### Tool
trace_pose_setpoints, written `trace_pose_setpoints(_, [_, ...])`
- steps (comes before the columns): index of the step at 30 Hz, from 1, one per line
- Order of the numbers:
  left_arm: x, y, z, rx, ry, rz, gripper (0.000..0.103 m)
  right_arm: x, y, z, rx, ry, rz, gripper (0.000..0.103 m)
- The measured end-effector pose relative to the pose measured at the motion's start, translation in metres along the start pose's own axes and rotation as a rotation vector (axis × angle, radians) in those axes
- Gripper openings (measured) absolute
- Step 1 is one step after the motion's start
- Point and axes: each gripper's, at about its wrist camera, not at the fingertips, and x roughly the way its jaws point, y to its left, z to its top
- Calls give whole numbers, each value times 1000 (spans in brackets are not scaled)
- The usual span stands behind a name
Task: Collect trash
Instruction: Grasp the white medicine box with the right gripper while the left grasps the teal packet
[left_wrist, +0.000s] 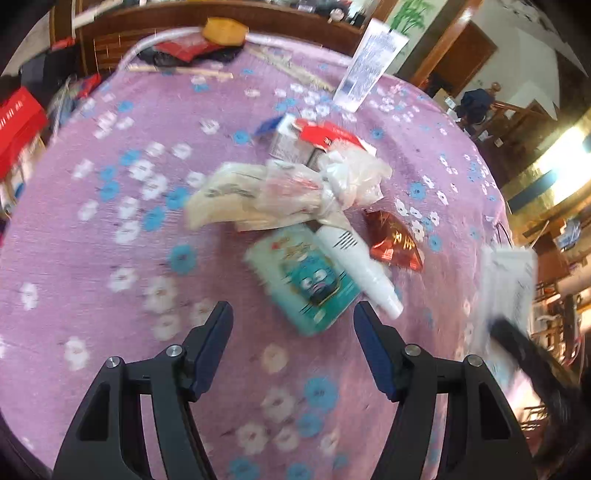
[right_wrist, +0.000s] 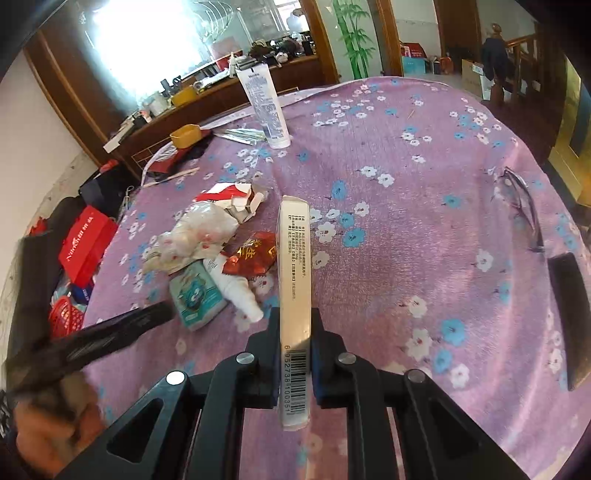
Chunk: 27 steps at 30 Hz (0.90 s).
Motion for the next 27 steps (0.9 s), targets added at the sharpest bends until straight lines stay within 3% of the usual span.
trace_pose_setpoints(4, [27,-4,9,-31,42,35,66,-12,-3,-6,-12,8,17,14])
trace_pose_setpoints(6, [32,-6,14,-41,19,52,66,-19,-5,-10,-20,3,18,14])
trace_pose_setpoints(12, [42,-16,27,34,-9,116,64,-27,-18,-19,-17,12,13,14])
trace_pose_setpoints(15, [38,-16,18,97,-27,128,57,-28,-23,-21,2,18,22,14])
trace_pose_setpoints(23, [20,0,-16,177,-44,130,57,-17,-2,-27,-23,42,57,14])
trace_pose_setpoints(25, [17,1,-21,182,-65,126,51,-12,7,-30,-36,53,63,14])
trace_pose_setpoints(27, [13,6,-23,162,-76,78,34,-9,16,-31,-51,58,66,14])
